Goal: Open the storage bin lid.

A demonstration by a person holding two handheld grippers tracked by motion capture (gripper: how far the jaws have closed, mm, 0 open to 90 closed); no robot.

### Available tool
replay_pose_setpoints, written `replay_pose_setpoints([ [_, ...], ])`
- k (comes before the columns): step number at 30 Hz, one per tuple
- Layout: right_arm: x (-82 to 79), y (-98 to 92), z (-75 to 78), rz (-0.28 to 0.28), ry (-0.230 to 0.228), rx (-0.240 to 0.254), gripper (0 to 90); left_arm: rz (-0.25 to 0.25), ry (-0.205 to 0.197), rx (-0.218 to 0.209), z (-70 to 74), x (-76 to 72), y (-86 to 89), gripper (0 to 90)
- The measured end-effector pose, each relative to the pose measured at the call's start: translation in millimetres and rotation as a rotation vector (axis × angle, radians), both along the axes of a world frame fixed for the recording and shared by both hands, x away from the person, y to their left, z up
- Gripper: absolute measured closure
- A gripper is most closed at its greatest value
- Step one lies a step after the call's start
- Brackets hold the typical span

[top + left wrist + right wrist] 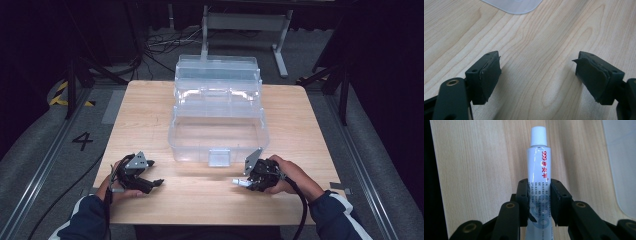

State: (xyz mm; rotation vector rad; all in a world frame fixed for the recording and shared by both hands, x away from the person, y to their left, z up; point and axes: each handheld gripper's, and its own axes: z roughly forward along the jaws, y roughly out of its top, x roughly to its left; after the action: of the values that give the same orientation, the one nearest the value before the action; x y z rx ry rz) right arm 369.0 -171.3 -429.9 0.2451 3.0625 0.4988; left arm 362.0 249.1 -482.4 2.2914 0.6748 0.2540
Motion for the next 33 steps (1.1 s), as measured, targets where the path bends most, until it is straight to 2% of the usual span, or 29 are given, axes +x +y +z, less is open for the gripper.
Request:
replay_pose_setpoints([
  [11,0.6,-9.8,8.0,-0.011,-0.021,0.043,71.4,0.000,0.000,-0.001,-0.1,0.1,0.0,20.2],
  [15,-0.9,-13.9,13.4,-0.040,-0.032,0.064,71.4,-0.001,-0.001,0.000,0.0,0.2,0.0,20.2],
  [27,-0.5,-19.3,22.5,-0.032,-0.062,0.115,71.4,-0.003,0.000,0.001,0.1,0.5,0.0,20.1],
  [33,-0.2,-24.5,32.0,-0.030,-0.080,0.163,71.4,-0.002,-0.001,0.002,0.1,0.3,-0.1,20.1],
])
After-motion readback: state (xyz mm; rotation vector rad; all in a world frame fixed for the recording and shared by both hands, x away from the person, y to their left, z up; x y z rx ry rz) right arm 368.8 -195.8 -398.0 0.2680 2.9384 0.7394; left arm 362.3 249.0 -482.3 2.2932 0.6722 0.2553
